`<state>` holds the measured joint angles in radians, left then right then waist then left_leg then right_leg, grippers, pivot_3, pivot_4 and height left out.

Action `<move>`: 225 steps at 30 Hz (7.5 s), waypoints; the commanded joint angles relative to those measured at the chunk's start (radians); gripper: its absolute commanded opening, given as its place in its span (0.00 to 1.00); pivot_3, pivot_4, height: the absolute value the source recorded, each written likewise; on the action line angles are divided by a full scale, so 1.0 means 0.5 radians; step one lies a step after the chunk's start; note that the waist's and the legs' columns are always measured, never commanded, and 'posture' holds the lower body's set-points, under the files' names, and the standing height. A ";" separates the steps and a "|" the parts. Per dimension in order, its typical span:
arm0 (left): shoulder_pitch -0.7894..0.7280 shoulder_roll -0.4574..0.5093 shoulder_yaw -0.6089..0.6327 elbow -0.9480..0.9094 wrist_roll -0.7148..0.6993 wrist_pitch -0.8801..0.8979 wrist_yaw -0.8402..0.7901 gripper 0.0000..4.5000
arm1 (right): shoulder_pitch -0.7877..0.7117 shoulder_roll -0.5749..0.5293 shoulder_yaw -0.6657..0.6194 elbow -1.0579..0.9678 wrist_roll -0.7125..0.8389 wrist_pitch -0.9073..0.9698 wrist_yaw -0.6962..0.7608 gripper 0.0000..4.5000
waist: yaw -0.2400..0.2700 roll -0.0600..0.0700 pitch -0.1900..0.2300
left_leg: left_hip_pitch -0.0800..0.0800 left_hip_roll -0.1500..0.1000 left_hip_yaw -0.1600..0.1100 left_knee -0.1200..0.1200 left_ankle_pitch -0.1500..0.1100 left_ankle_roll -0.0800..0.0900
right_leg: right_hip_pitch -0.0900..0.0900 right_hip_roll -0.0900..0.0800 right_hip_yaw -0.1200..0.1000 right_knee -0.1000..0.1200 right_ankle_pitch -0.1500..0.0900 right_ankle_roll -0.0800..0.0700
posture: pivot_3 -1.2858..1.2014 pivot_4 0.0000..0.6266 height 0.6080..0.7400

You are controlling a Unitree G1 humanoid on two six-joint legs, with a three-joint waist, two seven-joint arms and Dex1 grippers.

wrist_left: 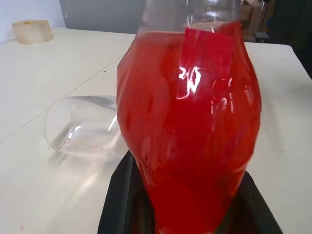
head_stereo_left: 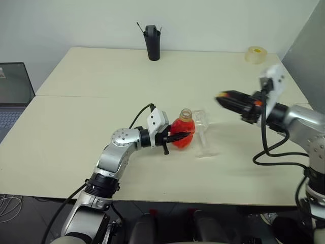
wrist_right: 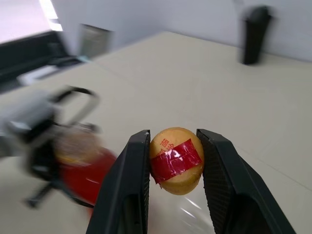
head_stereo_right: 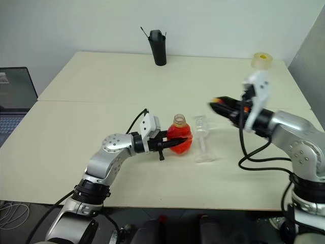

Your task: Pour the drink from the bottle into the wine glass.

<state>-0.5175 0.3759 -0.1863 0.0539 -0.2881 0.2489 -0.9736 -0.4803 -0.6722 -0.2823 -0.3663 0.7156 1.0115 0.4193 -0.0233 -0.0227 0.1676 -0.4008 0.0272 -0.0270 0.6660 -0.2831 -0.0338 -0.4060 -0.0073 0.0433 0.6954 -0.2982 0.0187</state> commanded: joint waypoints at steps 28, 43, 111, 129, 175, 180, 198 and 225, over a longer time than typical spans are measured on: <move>-0.105 -0.005 0.268 0.156 -0.044 -0.103 0.146 0.17 | 0.073 0.048 -0.036 -0.487 -0.006 0.317 -0.164 1.00 | -0.026 0.005 -0.001 | 0.005 0.000 0.003 -0.002 0.000 0.000 | -0.001 0.013 0.002 0.002 0.000 -0.001 | 0.52 0.24 1.00; -0.063 0.072 0.917 0.496 0.114 -0.226 1.194 0.17 | -0.420 0.470 1.061 -0.399 -0.121 0.212 -0.131 1.00 | -0.013 0.001 -0.002 | 0.000 0.002 -0.004 0.001 0.000 0.000 | -0.002 -0.003 -0.004 0.001 0.000 0.000 | 0.52 0.24 1.00; 0.704 0.085 1.105 -0.255 -0.208 0.390 1.298 1.00 | -0.493 0.704 1.111 -0.012 -0.630 -0.079 0.134 1.00 | -0.020 -0.002 -0.004 | 0.002 0.002 -0.004 -0.002 0.000 -0.001 | -0.003 -0.011 -0.006 0.003 0.000 -0.001 | 0.52 0.24 1.00; 0.746 0.472 0.483 -0.857 -0.271 0.286 0.356 1.00 | -0.826 0.186 0.396 0.030 -0.205 1.140 0.101 1.00 | -0.018 0.000 -0.002 | 0.002 -0.001 -0.006 -0.004 0.000 -0.001 | 0.001 -0.013 -0.005 -0.003 0.000 -0.001 | 0.52 0.24 1.00; 0.886 0.559 0.402 -1.032 -0.199 0.282 0.367 1.00 | -1.144 0.430 0.988 1.669 2.513 0.850 -3.240 0.51 | -0.054 0.003 0.000 | -0.003 0.005 0.002 -0.006 0.000 0.000 | -0.006 0.002 0.001 -0.003 -0.001 -0.002 | 0.52 0.24 1.00; 0.882 0.561 0.400 -1.026 -0.202 0.287 0.367 1.00 | -1.233 0.431 0.985 1.715 2.513 0.844 -3.246 0.15 | -0.055 0.003 0.000 | -0.003 0.005 0.002 -0.006 0.000 0.000 | -0.006 0.003 0.001 -0.003 -0.001 -0.002 | 0.52 0.24 1.00; 0.927 0.593 0.738 -0.981 -0.442 0.478 0.410 1.00 | -0.761 0.874 1.437 0.935 -0.441 -1.724 -0.799 0.03 | -0.050 0.007 0.003 | -0.004 0.007 0.003 -0.008 0.000 0.000 | -0.009 0.004 0.000 -0.009 0.001 0.000 | 0.52 0.24 1.00; 1.025 0.704 1.105 -1.056 -0.622 0.615 0.512 1.00 | -0.389 1.642 1.211 2.495 -1.462 -3.034 -0.464 0.03 | -0.063 0.005 0.001 | 0.006 0.006 0.002 -0.008 0.001 -0.003 | -0.003 -0.006 0.001 0.001 0.001 -0.001 | 0.52 0.24 1.00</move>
<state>0.0074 0.7140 0.3440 -0.4572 -0.5912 0.5622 -0.7198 -0.6648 0.1296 0.3494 0.8449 0.0041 -0.5017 0.2050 -0.0548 -0.0203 0.1683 -0.3974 0.0299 -0.0264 0.6623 -0.2825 -0.0354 -0.4072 -0.0105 0.0436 0.6957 -0.2979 0.0182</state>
